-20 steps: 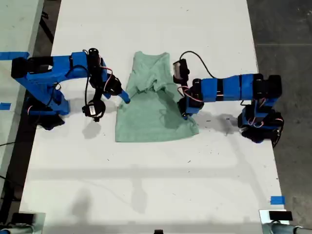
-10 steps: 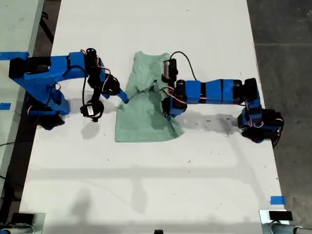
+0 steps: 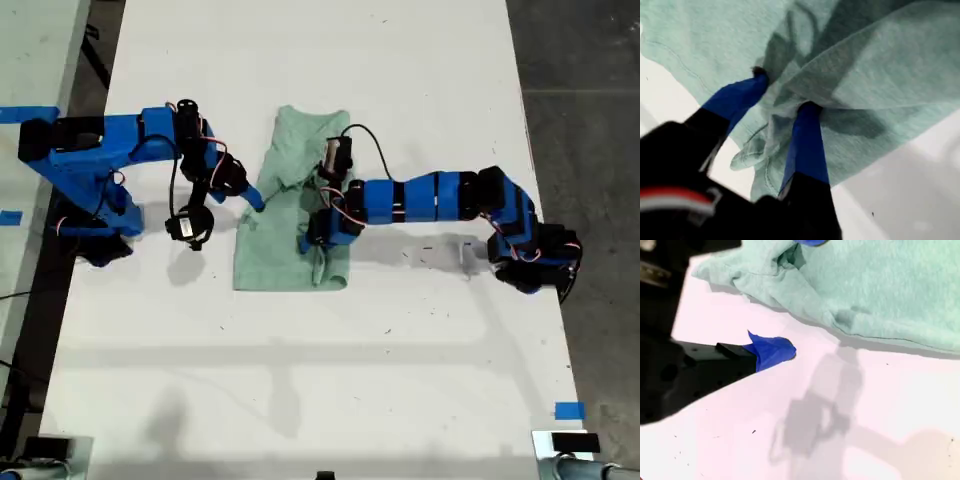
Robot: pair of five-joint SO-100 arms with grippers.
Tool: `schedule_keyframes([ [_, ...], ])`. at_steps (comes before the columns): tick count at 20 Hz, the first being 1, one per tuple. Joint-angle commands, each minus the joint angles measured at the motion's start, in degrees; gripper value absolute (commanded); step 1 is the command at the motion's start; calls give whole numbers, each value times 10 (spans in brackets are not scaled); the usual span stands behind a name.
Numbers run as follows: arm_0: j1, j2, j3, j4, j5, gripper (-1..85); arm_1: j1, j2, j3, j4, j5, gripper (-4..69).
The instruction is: Fold tshirt
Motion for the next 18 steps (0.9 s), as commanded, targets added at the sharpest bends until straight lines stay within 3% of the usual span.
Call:
schedule_keyframes([
  [1,9,30,-4,-7,-5,280,4,22,-16,35,-2,231],
  [7,28,39,-10,5,-23,277,-2,182,-46,162,-22,250],
  [15,69,32,-5,-3,-69,276,11,257,3,178,-37,254],
  [18,69,20,67,-68,-79,268,11,264,7,184,-41,253],
])
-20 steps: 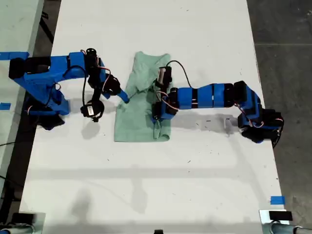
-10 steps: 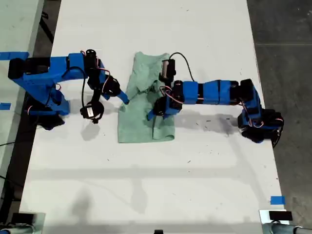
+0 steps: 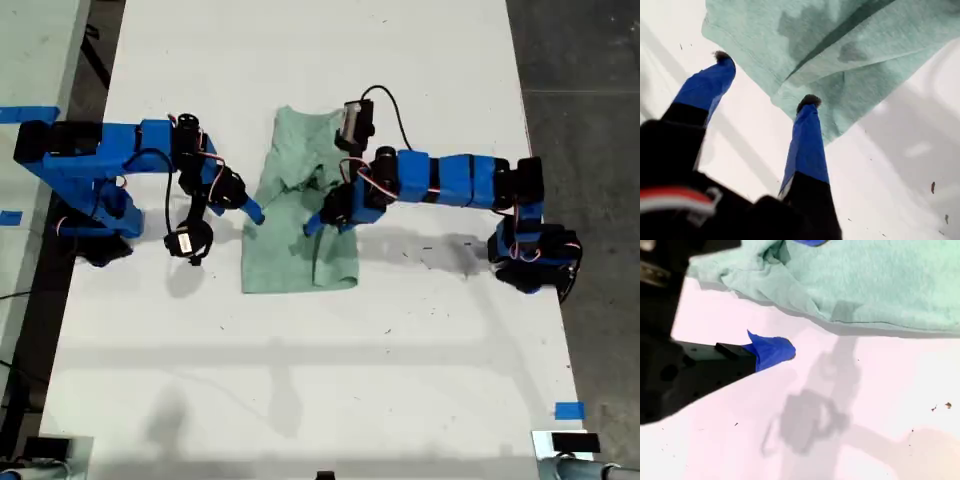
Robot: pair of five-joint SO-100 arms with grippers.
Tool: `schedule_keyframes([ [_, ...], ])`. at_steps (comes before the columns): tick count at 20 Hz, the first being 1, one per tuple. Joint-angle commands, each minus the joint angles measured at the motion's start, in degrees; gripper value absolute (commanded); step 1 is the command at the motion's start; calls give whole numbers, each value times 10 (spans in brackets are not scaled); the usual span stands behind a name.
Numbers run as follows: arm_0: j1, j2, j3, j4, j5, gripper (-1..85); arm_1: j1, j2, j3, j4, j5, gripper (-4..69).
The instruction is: Fold tshirt
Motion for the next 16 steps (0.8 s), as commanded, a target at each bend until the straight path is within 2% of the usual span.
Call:
schedule_keyframes([
  [1,6,2,62,-76,-13,256,8,61,-4,8,-7,253],
  [4,0,-33,134,-165,-24,246,3,63,2,13,-4,253],
  [9,11,-132,121,-227,-34,244,1,63,11,15,-2,254],
  [10,16,-138,120,-236,-39,192,1,63,13,15,-2,254],
  [11,18,-142,121,-243,-44,75,1,63,15,15,-2,254],
  [12,23,-143,123,-254,-45,30,1,62,17,15,-1,253],
  [16,33,-147,125,-265,-72,0,-4,61,23,11,5,252],
])
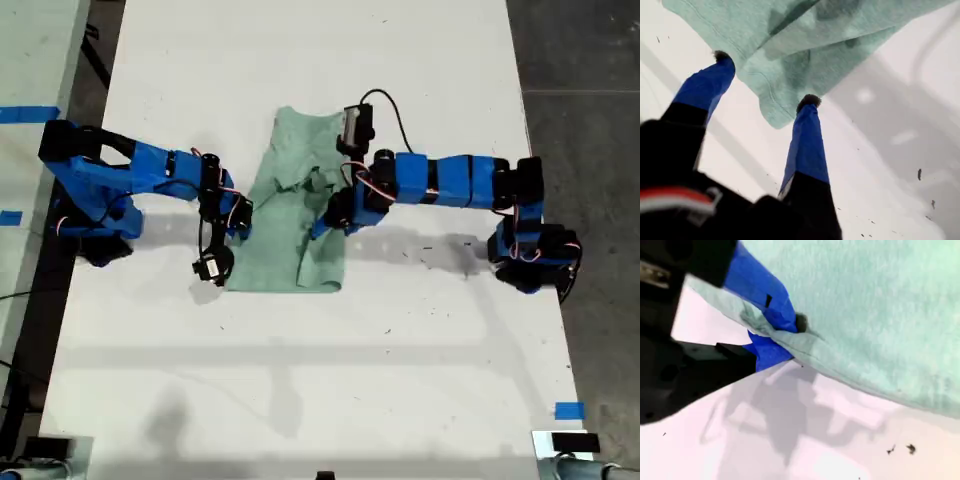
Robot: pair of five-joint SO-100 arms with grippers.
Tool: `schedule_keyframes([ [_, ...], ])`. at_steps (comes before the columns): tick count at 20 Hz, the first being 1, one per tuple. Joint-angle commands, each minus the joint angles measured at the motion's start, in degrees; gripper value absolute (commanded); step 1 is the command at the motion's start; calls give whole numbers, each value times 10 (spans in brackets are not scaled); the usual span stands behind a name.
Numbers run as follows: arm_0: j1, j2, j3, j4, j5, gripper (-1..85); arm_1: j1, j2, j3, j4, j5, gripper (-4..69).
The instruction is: Fold tshirt
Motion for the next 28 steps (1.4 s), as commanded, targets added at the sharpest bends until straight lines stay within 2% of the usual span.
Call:
schedule_keyframes([
  [1,11,1,-4,-4,-11,0,-7,61,-3,-3,9,252],
  [3,11,4,-6,4,-15,0,-11,61,3,-6,12,252],
  [5,6,18,-12,39,-29,0,-12,61,6,-8,15,251],
  [8,-17,92,-20,132,-39,0,-16,61,9,-9,18,251],
  [11,-34,142,-91,259,-42,0,-18,61,10,-11,19,251],
  [13,-33,128,-149,303,-42,0,-18,61,10,-11,18,251],
  [19,10,-32,-298,278,-34,0,-19,61,11,-13,18,251],
  [25,26,-338,-655,333,-10,0,-23,61,11,-15,19,250],
  [27,18,-384,-672,326,-12,3,-27,62,12,-11,24,250],
  [28,10,-400,-671,327,-14,50,-30,62,14,-11,26,250],
])
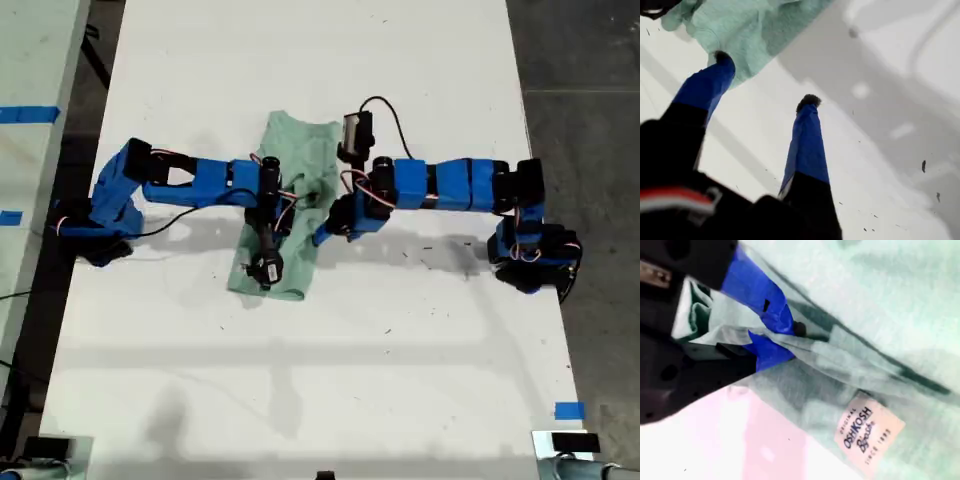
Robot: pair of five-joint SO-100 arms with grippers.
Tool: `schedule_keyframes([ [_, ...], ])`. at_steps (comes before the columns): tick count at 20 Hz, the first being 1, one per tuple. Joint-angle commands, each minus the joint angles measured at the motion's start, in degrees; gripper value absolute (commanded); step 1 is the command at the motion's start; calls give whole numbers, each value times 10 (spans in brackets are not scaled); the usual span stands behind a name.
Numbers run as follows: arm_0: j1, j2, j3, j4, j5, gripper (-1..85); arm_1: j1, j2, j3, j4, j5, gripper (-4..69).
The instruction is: Fold tshirt
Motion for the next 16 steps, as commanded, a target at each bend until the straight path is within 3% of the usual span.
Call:
schedule_keyframes([
  [1,-13,-17,-43,8,-1,124,-13,62,-2,-11,9,250],
  [7,-25,86,-28,149,-18,214,-18,76,18,-5,11,251],
  [9,-24,141,-11,189,-15,209,-18,106,47,-1,14,251],
  [14,-8,256,41,234,-8,190,-19,222,154,3,33,251],
  [16,11,309,99,218,-13,178,-26,271,197,3,47,250],
])
